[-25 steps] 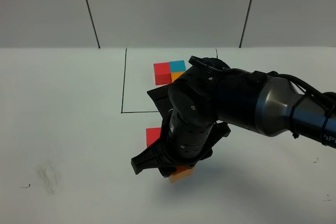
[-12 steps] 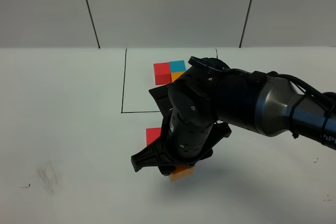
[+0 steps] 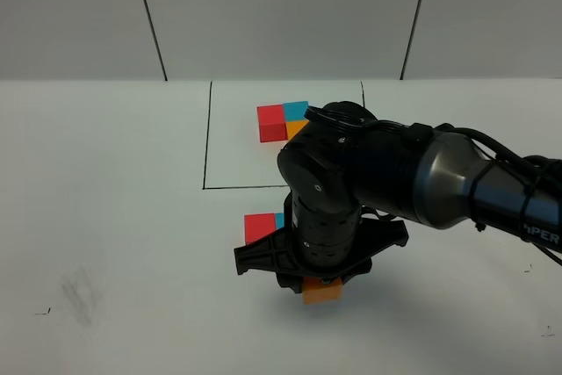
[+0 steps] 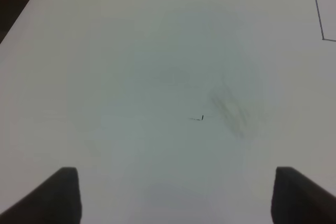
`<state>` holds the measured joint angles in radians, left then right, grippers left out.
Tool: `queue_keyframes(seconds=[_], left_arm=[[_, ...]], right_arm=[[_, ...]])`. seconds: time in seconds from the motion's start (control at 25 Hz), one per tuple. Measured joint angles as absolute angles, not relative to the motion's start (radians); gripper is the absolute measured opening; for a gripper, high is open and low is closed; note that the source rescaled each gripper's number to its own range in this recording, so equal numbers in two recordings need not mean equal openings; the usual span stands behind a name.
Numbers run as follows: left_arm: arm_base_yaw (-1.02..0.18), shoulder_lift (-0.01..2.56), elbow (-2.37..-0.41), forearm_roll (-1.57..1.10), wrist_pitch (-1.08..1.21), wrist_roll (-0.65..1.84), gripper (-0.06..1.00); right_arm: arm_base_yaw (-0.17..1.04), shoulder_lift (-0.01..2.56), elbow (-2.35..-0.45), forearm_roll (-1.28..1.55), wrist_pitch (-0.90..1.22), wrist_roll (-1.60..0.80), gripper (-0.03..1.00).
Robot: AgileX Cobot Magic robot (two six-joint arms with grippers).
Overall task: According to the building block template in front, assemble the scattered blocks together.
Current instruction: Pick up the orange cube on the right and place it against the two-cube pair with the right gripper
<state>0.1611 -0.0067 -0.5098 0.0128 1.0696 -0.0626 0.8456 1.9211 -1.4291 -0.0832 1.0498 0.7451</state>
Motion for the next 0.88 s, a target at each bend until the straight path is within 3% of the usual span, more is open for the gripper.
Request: queue_keyframes(seconds=[0.48, 0.88], left_arm=[[0.161, -0.007, -0.51, 0.013, 1.07, -0.062, 1.0], [0.161, -0.007, -0.51, 0.013, 1.07, -0.062, 1.0]], right_arm=[[0.833, 2.07, -1.571, -0.024, 1.08, 0.691, 0.21], [0.814, 2.079, -1.574, -0.054, 1.041, 0.713, 0.21]])
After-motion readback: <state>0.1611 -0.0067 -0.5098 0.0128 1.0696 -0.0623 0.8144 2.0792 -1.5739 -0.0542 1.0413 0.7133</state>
